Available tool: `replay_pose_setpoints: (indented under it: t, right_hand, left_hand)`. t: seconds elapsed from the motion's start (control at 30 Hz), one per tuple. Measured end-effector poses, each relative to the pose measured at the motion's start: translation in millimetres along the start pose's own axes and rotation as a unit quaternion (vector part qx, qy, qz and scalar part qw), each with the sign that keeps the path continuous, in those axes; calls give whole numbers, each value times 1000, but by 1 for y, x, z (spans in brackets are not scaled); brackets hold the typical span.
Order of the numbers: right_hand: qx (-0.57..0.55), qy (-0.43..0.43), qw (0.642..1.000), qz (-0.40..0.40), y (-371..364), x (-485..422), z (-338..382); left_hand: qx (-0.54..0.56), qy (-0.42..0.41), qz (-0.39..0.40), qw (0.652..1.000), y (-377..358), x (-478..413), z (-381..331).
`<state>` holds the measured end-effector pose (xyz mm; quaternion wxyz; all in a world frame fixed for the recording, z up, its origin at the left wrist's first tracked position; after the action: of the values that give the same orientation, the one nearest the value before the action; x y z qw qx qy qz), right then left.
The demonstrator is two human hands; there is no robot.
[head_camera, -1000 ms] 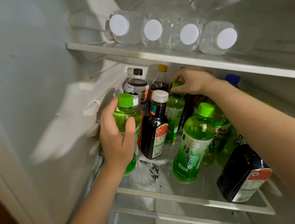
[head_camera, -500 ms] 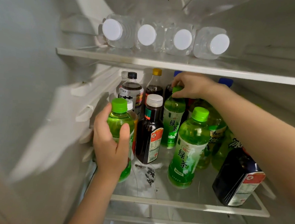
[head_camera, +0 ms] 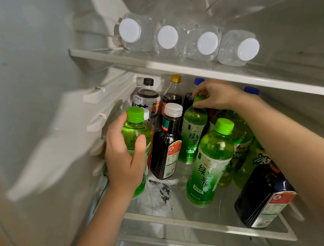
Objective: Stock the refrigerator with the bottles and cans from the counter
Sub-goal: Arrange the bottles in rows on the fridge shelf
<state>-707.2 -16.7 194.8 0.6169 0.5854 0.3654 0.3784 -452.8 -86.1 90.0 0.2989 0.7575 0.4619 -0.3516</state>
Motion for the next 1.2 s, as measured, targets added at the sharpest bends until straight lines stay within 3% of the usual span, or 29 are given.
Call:
replay_pose_setpoints:
  t: [0.53,0.73,0.83,1.03,1.2]
  right_hand:
    - [41,-13,999,-4,0,8,21]
    - [-135,76,988,0,2,30,66]
    - [-70,79,993,59,-11,36,83]
    - [-9,64,998,-2,-11,44,90]
    - [-41,59,997,7,-7,55,82]
  left_hand:
    - [-7,0,-1,1000,1,1,-1]
    - [-10,-6,5,1000,1,1,-3]
    - [-15,-2,10,1000,1,2,-3]
    - [-17,17,27,999,1,1,-4]
    - [-37,10,26,999,2,2,-9]
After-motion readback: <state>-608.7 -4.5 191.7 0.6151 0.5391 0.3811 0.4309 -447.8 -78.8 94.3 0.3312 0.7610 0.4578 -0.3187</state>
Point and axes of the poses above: each hand's wrist, its own x-axis away from the middle knuckle, its own y-axis out of the back of the hand, z = x × y, the point moved 9 cm from there along -x, towards the middle knuckle, and after that the axes turned 14 degrees about z, right-handed, at the moved point
